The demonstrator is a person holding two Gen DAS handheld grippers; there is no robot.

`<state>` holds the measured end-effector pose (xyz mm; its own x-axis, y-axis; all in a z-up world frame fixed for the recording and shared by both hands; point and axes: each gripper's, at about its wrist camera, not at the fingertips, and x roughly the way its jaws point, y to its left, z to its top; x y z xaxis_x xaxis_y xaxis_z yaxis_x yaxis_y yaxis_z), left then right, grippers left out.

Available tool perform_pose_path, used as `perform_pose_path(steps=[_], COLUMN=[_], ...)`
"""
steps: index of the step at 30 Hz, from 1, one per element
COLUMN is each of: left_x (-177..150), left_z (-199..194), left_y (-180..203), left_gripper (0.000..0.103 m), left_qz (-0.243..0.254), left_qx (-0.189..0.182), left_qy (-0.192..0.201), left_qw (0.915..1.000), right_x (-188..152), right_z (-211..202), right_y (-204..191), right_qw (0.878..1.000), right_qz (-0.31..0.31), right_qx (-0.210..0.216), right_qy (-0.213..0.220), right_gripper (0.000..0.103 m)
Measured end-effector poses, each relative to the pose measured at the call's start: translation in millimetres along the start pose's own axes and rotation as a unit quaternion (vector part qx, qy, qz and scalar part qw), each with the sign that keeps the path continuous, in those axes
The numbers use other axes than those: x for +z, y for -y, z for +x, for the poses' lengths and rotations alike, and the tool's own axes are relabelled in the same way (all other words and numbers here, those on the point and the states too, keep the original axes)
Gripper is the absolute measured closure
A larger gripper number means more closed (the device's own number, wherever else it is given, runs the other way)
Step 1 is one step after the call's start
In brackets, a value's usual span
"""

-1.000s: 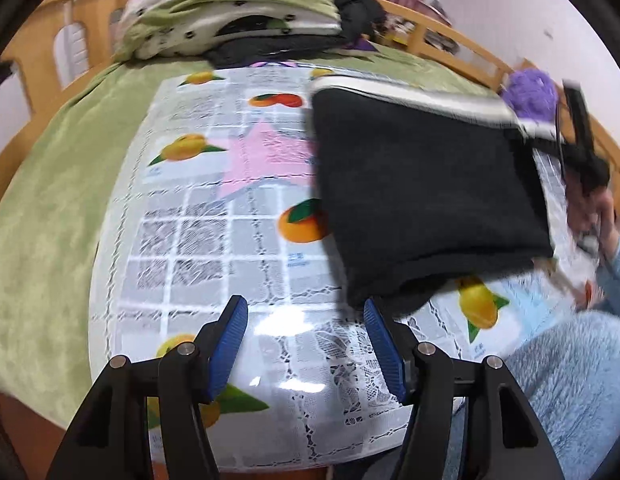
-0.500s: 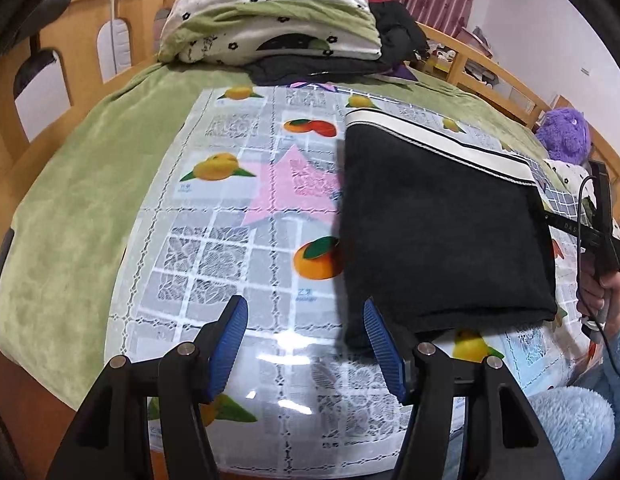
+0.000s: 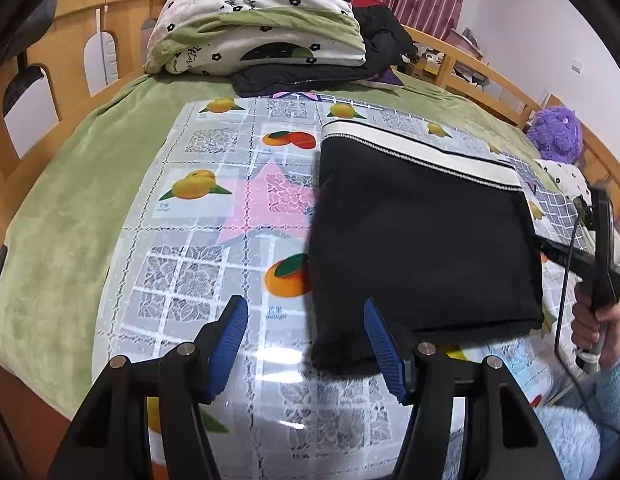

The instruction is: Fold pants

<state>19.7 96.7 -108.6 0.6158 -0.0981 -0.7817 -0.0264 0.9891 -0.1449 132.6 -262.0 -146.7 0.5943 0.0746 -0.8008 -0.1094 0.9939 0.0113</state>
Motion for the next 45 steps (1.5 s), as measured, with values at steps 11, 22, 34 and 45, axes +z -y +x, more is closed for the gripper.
perform_pose_path(steps=[11,22,34,45], left_x=[73,144,110,18], left_z=[62,182,150,82], left_y=[28,86,66,33], left_gripper=[0.045,0.044,0.039,0.038], left_qz=[0.000,0.058,0.058,0.038], left_qx=[-0.062,-0.047,-0.064,-0.027], left_qy=[-0.007,-0.026,-0.058,-0.058], left_qw=[0.9981,0.9969,0.9945,0.9972], right_x=[34,58,65,-19], right_z=[-23,57,53,-8], right_y=[0,-40,-28,-33], right_qw=[0.996,0.988,0.995,0.998], right_qz=[0.005,-0.112,-0.073,-0.045], right_qx=[0.012,-0.041,-0.004,0.028], right_qy=[0.088,0.096,0.074,0.040], right_gripper=[0.082,0.082,0.075,0.067])
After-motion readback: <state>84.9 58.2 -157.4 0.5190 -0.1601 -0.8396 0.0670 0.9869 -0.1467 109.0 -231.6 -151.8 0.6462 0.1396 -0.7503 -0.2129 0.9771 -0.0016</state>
